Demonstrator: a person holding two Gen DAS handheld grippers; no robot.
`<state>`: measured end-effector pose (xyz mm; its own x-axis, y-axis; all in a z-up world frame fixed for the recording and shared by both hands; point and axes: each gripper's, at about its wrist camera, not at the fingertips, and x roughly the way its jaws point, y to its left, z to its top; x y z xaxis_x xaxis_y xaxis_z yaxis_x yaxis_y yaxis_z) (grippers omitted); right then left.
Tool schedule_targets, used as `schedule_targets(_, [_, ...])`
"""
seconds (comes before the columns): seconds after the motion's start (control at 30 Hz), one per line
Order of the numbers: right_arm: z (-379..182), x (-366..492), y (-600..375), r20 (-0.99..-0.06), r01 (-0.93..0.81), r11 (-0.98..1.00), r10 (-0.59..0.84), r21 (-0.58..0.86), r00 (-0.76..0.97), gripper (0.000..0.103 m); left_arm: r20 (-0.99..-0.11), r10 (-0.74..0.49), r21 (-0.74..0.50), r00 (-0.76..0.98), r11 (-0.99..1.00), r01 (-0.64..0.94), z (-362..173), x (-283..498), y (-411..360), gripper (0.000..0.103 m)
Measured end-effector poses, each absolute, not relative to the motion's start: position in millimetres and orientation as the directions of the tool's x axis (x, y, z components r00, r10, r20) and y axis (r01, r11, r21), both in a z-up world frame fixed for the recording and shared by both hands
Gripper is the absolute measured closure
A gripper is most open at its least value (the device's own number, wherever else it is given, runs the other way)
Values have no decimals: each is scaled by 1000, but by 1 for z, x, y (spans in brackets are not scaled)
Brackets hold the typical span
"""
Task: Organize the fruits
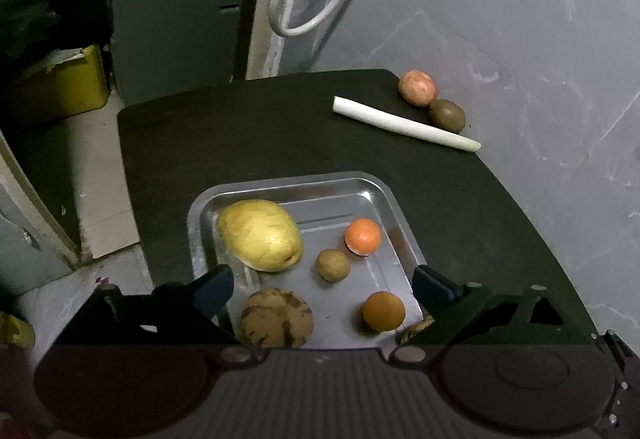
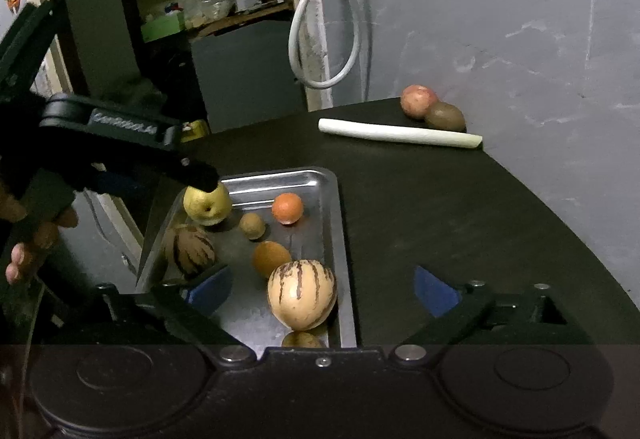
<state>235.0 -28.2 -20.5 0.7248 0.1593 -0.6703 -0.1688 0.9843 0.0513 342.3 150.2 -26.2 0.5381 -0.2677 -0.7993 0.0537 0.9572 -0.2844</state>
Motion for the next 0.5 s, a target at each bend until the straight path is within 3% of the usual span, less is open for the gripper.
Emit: schedule_targets(0.5, [-4, 225, -25, -637, -127, 991, 123, 39, 761, 1, -778, -242, -303, 579, 953, -8, -11, 314, 171, 1])
